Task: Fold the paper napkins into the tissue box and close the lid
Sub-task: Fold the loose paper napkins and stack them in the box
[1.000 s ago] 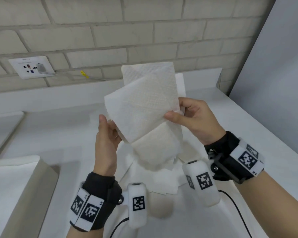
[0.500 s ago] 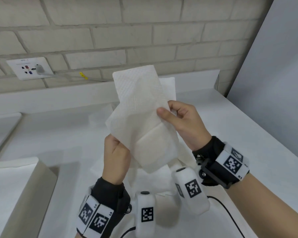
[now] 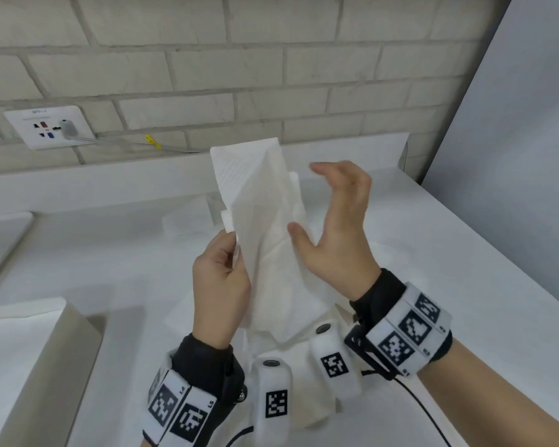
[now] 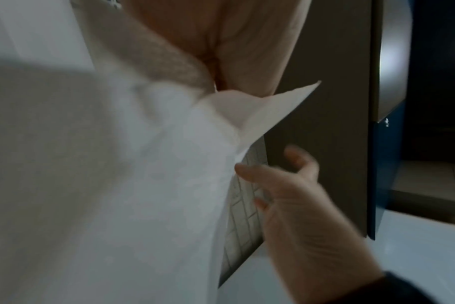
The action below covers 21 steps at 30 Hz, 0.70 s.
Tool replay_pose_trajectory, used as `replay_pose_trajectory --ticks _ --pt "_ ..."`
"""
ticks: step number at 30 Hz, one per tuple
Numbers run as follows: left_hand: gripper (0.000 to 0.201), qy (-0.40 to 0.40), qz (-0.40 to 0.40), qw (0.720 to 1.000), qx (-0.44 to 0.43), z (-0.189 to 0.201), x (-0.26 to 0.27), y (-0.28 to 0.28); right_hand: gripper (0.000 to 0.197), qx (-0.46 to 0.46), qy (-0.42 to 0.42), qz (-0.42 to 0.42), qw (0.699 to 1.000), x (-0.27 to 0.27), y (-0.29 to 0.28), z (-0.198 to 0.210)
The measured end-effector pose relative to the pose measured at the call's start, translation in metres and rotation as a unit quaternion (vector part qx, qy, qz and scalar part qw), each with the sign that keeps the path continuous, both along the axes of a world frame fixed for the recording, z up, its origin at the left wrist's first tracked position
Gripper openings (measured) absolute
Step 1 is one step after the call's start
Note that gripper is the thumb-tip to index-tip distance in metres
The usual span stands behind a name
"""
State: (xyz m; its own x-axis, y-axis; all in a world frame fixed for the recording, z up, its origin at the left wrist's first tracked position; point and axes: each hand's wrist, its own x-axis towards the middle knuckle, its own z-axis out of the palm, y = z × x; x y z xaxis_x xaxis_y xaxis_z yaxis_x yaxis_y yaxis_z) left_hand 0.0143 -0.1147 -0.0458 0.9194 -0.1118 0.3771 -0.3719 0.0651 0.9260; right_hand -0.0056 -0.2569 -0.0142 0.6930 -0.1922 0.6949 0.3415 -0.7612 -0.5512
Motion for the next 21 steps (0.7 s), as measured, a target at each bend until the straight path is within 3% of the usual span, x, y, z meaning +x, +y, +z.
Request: replay_pose_trajectory --ticks 2,3,6,9,12,14,17,21 --pt "0.043 -0.013 0.014 1.0 0.02 0.0 0.002 0.001 0.076 -0.111 0.035 0.064 0.991 -0.004 0.002 0.006" --pt "0.037 -0.024 0.018 0.999 0.03 0.0 0.002 0.001 0.079 -0.107 0.087 0.114 0.984 -0.004 0.002 0.01" --pt "0.026 -0.026 0.014 0.998 0.059 0.0 0.003 0.001 0.081 0.027 0.215 0.216 0.952 0.001 -0.004 0.02" --pt "0.03 -0.021 0.01 0.997 0.075 -0.004 0.005 0.001 0.085 0.033 0.24 0.225 0.944 0.001 -0.007 0.028" --pt "0.028 -0.074 -0.001 0.993 0.092 -0.002 0.002 -0.001 0.1 0.0 0.285 0.228 0.931 -0.005 -0.001 0.028" --pt "0.044 -0.114 -0.009 0.985 0.128 -0.003 0.002 -0.004 0.106 0.001 0.293 0.216 0.931 -0.007 0.011 0.02" --pt "0.051 -0.127 0.005 0.982 0.138 -0.004 0.003 -0.005 0.083 0.007 0.249 0.171 0.953 -0.005 0.024 0.009" --pt "0.032 -0.08 0.019 0.99 0.116 -0.006 0.004 0.001 0.014 0.062 0.19 0.11 0.974 -0.004 0.02 0.011"
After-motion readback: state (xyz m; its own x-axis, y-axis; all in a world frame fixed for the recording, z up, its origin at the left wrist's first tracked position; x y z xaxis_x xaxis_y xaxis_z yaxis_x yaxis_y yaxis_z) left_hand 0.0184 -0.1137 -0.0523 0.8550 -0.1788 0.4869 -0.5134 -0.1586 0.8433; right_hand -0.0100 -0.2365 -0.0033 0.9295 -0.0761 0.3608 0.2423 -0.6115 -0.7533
